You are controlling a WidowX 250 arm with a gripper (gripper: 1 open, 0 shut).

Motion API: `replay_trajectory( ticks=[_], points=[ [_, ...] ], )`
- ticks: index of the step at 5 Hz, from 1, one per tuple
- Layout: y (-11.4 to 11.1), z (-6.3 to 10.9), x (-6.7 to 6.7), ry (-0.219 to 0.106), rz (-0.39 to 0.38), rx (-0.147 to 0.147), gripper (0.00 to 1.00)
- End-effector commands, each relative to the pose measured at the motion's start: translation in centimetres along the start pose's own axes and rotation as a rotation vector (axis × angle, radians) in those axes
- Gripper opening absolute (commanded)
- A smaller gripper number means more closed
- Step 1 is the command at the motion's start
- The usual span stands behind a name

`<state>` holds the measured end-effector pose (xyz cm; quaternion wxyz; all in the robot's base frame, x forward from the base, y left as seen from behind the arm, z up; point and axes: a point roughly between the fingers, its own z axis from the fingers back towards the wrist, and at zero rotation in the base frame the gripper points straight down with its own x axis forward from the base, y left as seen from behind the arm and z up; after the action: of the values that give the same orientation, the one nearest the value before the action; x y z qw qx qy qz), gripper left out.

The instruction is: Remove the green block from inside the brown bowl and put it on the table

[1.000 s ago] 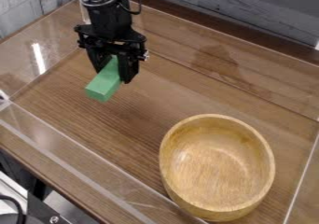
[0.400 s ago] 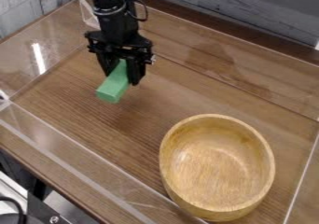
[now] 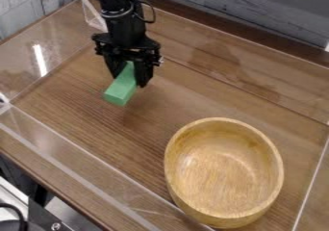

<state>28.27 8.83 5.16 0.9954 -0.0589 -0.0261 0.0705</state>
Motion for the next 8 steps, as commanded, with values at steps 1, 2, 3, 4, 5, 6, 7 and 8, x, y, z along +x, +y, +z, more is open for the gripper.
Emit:
replay_trajectory(
  ticks=[1, 2, 3, 4, 5, 6, 7, 8],
  points=[
    [-0.3, 1.2, 1.5, -0.057, -0.021, 0.007, 1.00],
    [-0.7, 1.9, 1.8, -0.046, -0.029, -0.004, 1.00],
    [-1.1, 2.6, 2.1, -0.039, -0.034, -0.015, 1.00],
    [-1.6, 3.1, 2.3, -0.036, -0.040, -0.024, 1.00],
    [-1.9, 2.9, 2.4, -0.036, -0.044, -0.028, 1.00],
    [-2.1, 2.5, 2.5, -0.034, -0.047, -0.032, 1.00],
    [-2.2, 2.0, 2.6, -0.033, -0.049, -0.035, 1.00],
    [-2.3, 1.7, 2.7, -0.033, -0.049, -0.037, 1.00]
  ],
)
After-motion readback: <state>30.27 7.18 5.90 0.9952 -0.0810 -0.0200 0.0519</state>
